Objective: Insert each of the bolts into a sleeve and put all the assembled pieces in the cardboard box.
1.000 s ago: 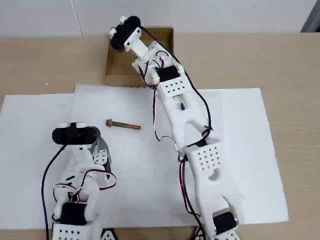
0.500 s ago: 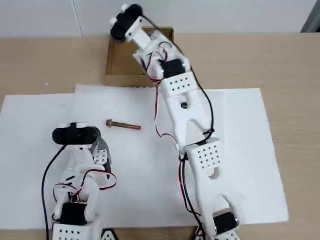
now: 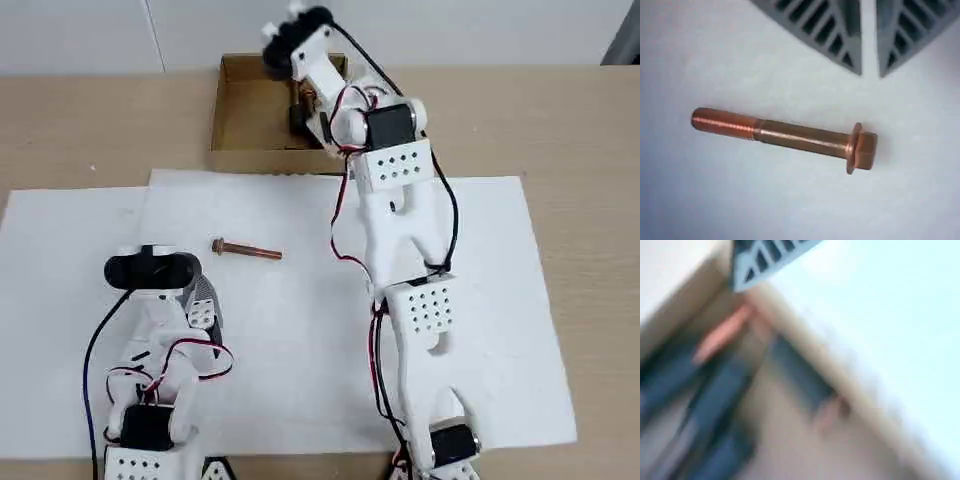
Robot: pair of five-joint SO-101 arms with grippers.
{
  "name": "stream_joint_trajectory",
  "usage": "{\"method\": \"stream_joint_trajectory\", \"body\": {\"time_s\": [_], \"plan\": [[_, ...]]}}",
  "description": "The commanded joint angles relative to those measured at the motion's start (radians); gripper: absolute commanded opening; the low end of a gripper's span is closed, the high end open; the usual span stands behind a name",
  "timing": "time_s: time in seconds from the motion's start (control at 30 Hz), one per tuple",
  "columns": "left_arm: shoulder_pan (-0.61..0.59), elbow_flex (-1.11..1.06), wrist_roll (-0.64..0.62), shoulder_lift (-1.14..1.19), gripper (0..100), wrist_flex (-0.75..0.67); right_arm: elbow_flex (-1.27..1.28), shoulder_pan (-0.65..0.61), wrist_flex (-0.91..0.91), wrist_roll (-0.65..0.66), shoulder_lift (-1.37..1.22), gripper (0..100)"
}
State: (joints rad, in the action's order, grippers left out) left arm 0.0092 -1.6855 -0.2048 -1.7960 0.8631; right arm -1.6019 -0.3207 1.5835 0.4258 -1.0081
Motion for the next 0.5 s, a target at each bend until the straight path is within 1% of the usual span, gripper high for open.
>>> {"method": "stream_joint_trajectory", "body": {"time_s": [0.0,0.23,0.37,0.47], "plan": [[-0.003,0.002,0.003,-0.012,1,0.003,-0.081,0.038,0.09,-0.051,0.019,13.2],[-0.003,0.002,0.003,-0.012,1,0.003,-0.08,0.11,0.113,-0.038,0.019,13.2],[-0.003,0.002,0.003,-0.012,1,0.003,-0.072,0.127,0.136,0.098,0.018,13.3],[-0.003,0.002,0.003,-0.012,1,0.003,-0.003,0.134,0.136,0.158,0.021,13.6]]}}
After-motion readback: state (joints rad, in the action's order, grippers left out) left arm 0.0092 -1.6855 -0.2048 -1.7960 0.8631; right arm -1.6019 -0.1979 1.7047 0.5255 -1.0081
